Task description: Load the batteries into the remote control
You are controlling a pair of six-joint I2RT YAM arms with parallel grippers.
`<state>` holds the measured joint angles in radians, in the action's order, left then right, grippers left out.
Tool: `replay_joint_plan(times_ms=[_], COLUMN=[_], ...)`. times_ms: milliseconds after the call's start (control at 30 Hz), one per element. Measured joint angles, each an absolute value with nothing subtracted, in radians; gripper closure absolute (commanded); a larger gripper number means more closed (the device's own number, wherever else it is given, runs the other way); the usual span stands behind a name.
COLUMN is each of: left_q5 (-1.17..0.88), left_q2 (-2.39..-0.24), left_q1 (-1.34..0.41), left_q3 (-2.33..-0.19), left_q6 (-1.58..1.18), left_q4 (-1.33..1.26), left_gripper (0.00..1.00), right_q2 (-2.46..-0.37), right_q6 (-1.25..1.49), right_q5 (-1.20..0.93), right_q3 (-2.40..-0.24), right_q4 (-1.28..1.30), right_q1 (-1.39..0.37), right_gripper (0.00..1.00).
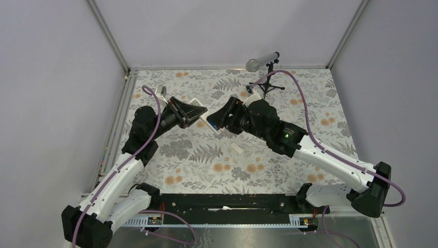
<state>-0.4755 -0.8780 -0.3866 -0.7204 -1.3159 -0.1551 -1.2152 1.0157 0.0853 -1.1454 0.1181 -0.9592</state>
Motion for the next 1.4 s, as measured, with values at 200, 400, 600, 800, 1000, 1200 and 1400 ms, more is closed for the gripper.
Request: replay_joint_plan(times_ms=[200,400,600,800,1000,1200,1400], left_q5=[-0.467,-0.443,-0.411,-0.333,-0.192,-0.018,0.080], left_q2=[-0.878,-0.916,-1.063,-1.226,-1.428,-1.567,-1.644], left_q1=[-0.387,-0.387,-0.388,-0.393,-0.458,-0.580,-0.635], left_q3=[-0.767,-0.832,-0.841,-0.841,-0.889,-1.053,-1.148], left_q6=[-1.239,-1.106,-0.962,-0.845,-0.741,-0.696,-0.694], left_q4=[-0.072,0.074,0.237,0.348,0.453,0.602,0.665], left_gripper=[1.00,1.00,1.00,1.00,1.00,1.00,1.00], right_q2=[-1.243,-1.260,-1.261,-1.276,-1.411,-1.533,-1.618], right_q6=[0.984,0.870,0.777,0.756,0.734,0.731,0.775], right_q5=[0.082,0.081,0.042,0.031,-0.016,-0.078,-0.109], right_q3=[-1.164,-1.134,-1.000,-0.848,-0.755,-0.749,-0.755], right_q4=[0.144,0.131,0.067,0.012,-0.065,-0.149,-0.237], right_q1=[-0.959,-0.959,-0.941,-0.918,-0.913,-0.913,-0.913], right_gripper=[0.21,0.11,0.10,0.27,0.44,0.36,0.38])
